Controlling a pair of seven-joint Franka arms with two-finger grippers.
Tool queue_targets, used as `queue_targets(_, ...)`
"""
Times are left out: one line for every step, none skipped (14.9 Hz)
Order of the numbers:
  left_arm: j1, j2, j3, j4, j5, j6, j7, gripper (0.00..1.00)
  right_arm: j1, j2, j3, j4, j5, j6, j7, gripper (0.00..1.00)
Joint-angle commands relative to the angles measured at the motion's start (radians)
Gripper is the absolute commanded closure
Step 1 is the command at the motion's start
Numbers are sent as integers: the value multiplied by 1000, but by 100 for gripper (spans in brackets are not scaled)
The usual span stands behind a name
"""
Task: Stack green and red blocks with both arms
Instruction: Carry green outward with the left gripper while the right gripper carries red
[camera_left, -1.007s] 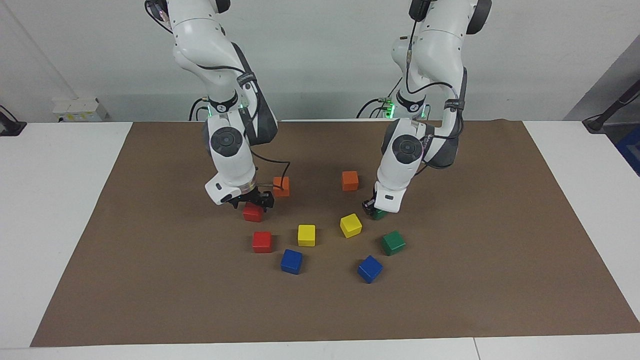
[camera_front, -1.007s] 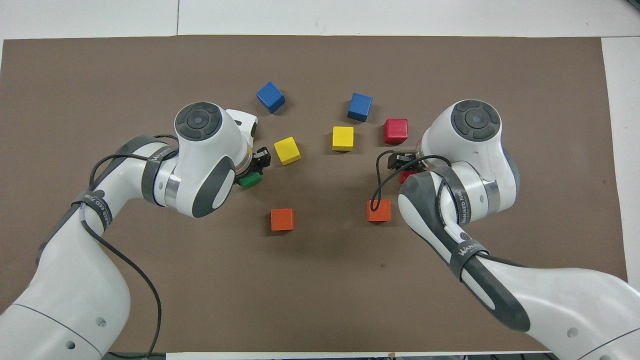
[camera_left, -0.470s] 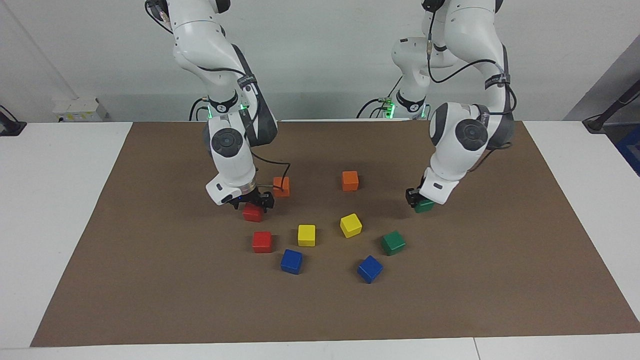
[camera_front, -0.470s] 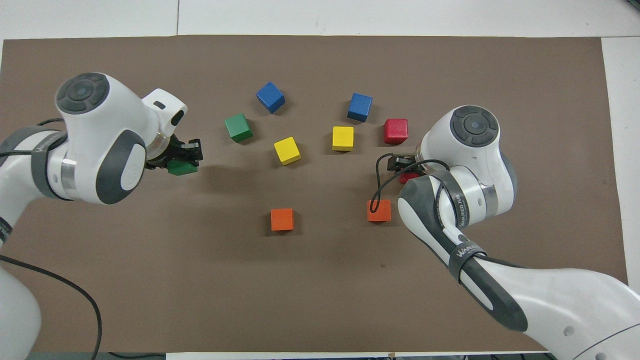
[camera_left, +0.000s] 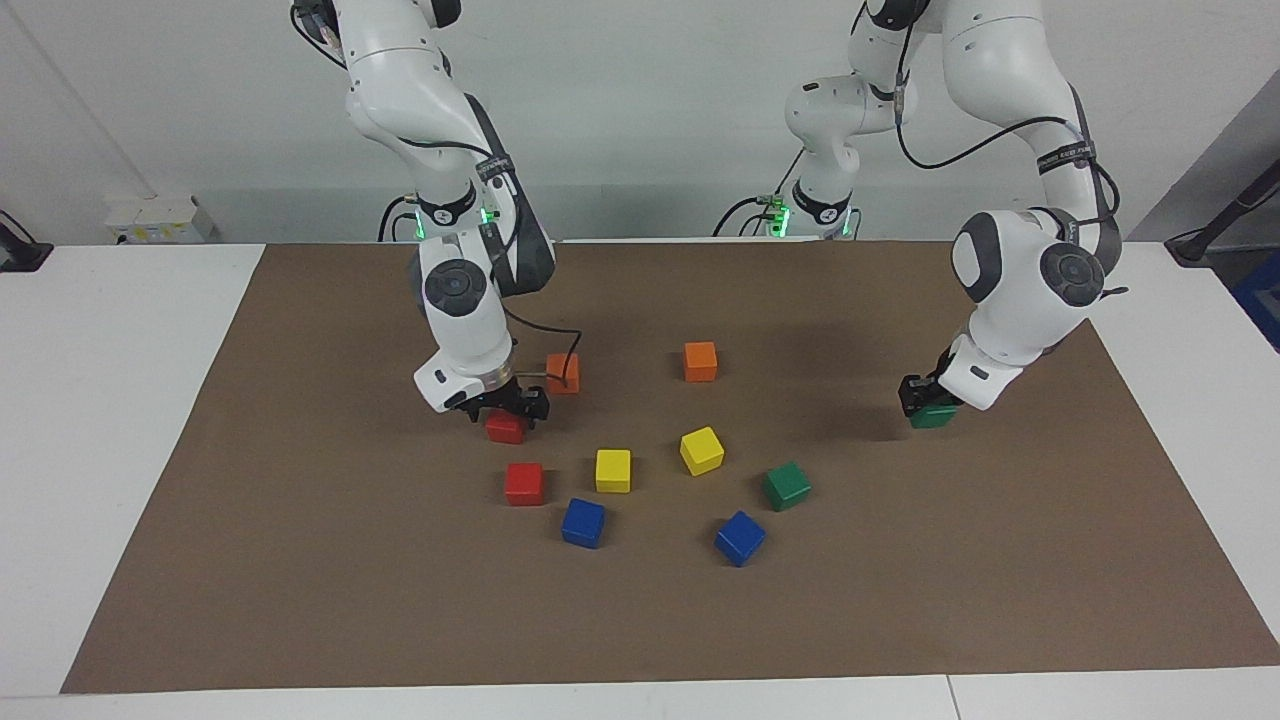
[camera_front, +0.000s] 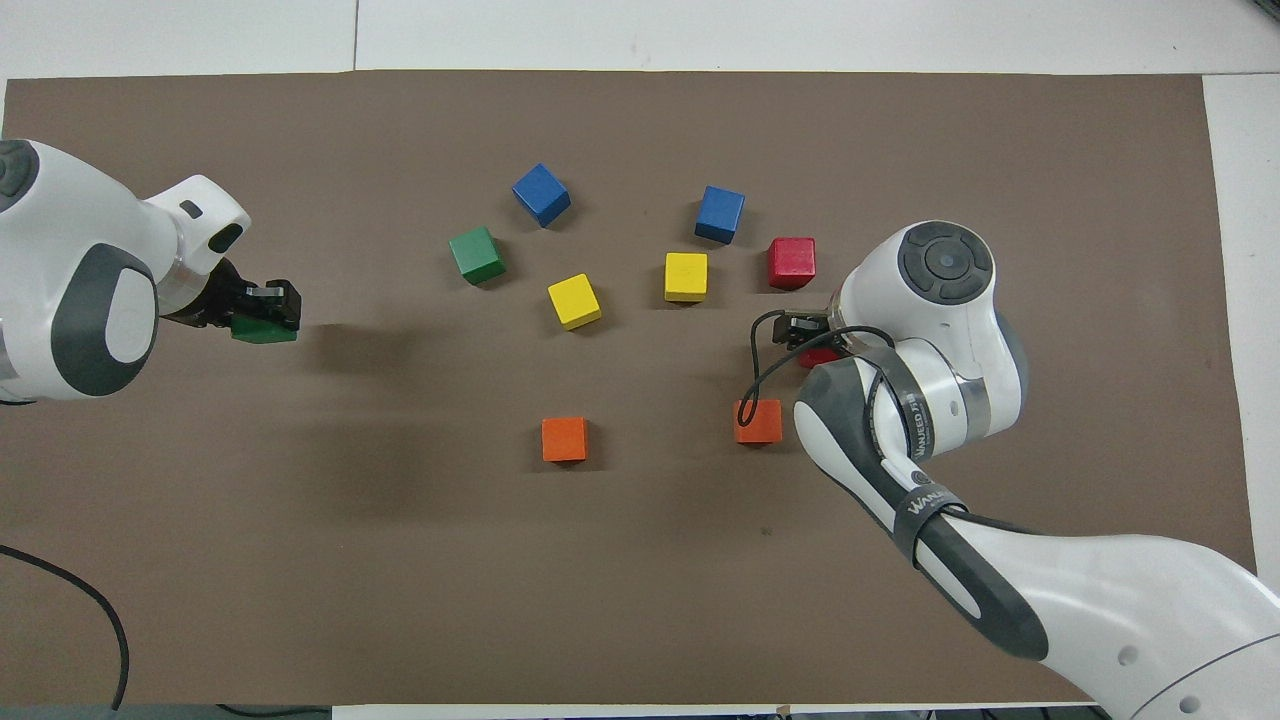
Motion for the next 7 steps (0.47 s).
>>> queue_targets(40, 0, -9, -34, 6, 65, 64, 100, -3, -6, 3, -15, 20, 25, 8, 60)
queue_targets(43, 17, -9, -34, 6, 77, 62, 100, -3, -6, 3, -12, 20, 14, 8, 91)
queue_targets(44, 23, -7, -34, 6, 88, 67, 100, -1, -6, 3, -5, 20, 3, 10, 100)
queue_targets(49, 29, -7, -36, 6, 99, 74, 100, -1, -6, 3, 6, 20, -17, 8, 100)
queue_targets(64, 33, -7, -36, 6, 105, 82, 100, -1, -6, 3, 26, 20, -40, 10, 100)
queue_targets(69, 36, -7, -44, 6, 109, 90, 100, -1, -8, 3, 58, 20, -78, 8, 100)
queue_targets(69, 37, -7, -47, 6, 113, 93, 100, -10, -8, 3, 99, 20, -122, 4, 100)
